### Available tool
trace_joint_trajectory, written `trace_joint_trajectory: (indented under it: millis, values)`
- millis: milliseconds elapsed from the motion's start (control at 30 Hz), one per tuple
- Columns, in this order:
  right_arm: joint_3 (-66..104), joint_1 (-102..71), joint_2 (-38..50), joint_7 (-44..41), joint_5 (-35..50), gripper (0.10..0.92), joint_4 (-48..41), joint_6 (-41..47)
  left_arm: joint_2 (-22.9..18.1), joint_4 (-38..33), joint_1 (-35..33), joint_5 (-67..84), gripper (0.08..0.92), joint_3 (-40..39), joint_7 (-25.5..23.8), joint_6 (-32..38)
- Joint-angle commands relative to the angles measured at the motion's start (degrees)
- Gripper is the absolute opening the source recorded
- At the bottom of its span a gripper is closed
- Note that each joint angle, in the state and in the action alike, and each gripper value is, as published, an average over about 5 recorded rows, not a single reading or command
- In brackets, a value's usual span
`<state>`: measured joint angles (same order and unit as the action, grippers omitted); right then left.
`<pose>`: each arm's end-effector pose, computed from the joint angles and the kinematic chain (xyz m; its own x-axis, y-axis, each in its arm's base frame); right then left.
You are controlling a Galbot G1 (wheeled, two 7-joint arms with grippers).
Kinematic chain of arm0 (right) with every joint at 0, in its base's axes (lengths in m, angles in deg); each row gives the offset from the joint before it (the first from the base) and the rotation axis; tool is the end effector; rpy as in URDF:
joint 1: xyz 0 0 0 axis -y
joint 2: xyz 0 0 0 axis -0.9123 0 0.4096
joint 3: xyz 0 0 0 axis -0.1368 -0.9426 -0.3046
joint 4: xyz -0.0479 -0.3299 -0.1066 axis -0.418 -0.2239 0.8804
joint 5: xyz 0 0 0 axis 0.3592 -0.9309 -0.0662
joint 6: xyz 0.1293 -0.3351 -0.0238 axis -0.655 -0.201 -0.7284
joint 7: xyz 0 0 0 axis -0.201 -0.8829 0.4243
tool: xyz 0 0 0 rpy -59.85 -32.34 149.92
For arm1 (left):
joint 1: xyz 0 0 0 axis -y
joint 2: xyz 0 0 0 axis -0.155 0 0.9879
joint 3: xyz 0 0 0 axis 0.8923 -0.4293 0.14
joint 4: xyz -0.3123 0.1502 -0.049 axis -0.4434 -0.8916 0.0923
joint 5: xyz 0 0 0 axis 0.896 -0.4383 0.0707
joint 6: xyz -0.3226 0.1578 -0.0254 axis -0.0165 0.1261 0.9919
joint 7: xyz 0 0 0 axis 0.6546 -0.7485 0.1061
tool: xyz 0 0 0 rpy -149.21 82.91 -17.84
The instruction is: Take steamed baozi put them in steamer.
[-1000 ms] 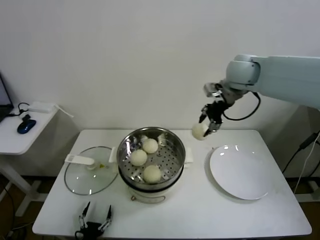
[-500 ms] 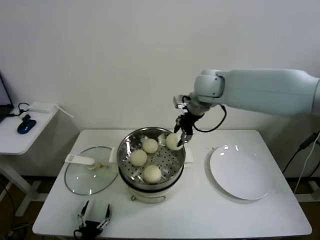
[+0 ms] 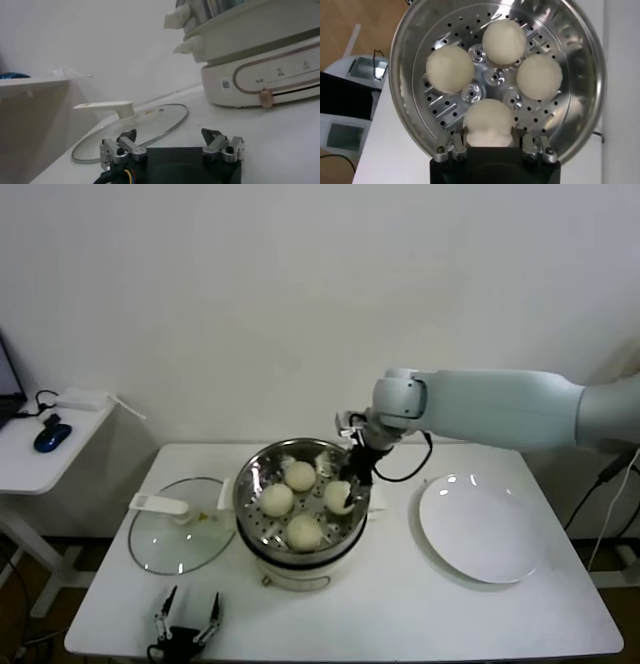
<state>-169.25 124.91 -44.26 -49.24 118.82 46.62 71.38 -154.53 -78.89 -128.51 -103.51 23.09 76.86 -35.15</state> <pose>0.5364 0.0840 -0.0852 -0.0430 -0.2764 0.9601 -0.9868 -0.1383 -0.0840 0.1068 0.0861 -0.5142 -0.9921 0.0011 0.1252 0.0393 0.9520 0.3035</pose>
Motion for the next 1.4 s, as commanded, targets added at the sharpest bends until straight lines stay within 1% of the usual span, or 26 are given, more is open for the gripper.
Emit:
trace_joint_trajectory:
  millis: [33,133,200,267,367,500,600,700,767,833,967,1067,1167,1267,1400]
  values:
    - [2.5,-4.2,-0.6,1.9,-1.7,0.611,-1.7,0.9,-0.3,0.2,-0.1,-0.3,0.823,0.0,0.0,-0.1]
    - [3.0,-3.2,-0.5,2.6,-1.7,0.621,-2.3,0.8,-0.3,0.0,-0.2,-0.3,0.823,0.0,0.0,0.0]
    - [2.6,-1.6,-0.4,2.2,-1.1,0.66,-2.2,0.5,-0.3,-0.1,-0.2,-0.3,0.823,0.0,0.0,-0.1]
    - [1.6,0.7,0.0,1.6,0.1,0.724,-1.7,0.0,-0.3,-0.4,-0.3,-0.3,0.823,0.0,0.0,-0.1]
    - [0.1,4.5,1.2,1.0,2.4,0.793,-0.6,-0.4,-0.3,-0.8,-0.4,-0.2,0.823,0.0,0.0,-0.1]
    - [-0.7,9.4,4.6,1.8,4.5,0.82,1.2,-0.2,-0.2,-1.4,-0.7,-0.1,0.823,0.2,0.0,-0.2]
    - [-0.6,12.0,8.9,8.7,8.0,0.822,4.5,0.3,-0.1,-1.6,-0.8,0.0,0.823,0.3,0.1,-0.2]
    - [4.0,9.9,15.3,19.9,12.6,0.823,9.5,1.0,-0.1,-1.8,-0.8,-0.1,0.823,0.2,0.1,-0.3]
    - [9.6,5.3,20.5,26.0,12.3,0.823,12.6,0.6,-0.1,-2.1,-0.8,-0.2,0.823,-0.1,0.0,-0.4]
    - [16.0,-0.6,24.9,30.5,10.1,0.823,15.3,-0.1,-0.2,-2.5,-0.8,-0.3,0.823,-0.4,0.0,-0.7]
    - [33.2,-19.0,32.8,38.9,5.6,0.823,21.0,-1.4,-0.4,-3.1,-0.8,-0.4,0.823,-0.7,-0.2,-1.1]
    - [48.2,-35.7,36.7,44.2,2.5,0.823,24.8,-2.3,-0.5,-3.2,-0.9,-0.6,0.823,-0.7,-0.2,-1.2]
    - [60.1,-50.3,38.9,48.9,-0.4,0.823,28.2,-4.6,-0.6,-3.4,-1.0,-0.7,0.823,-0.7,-0.2,-1.3]
    - [70.4,-63.5,39.6,52.8,-4.3,0.823,31.2,-8.9,-0.7,-3.7,-1.2,-1.0,0.823,-0.8,-0.2,-1.5]
    - [87.5,-83.7,36.9,56.5,-8.2,0.823,34.4,-14.1,-0.7,-4.5,-1.5,-1.3,0.823,-0.8,-0.4,-1.8]
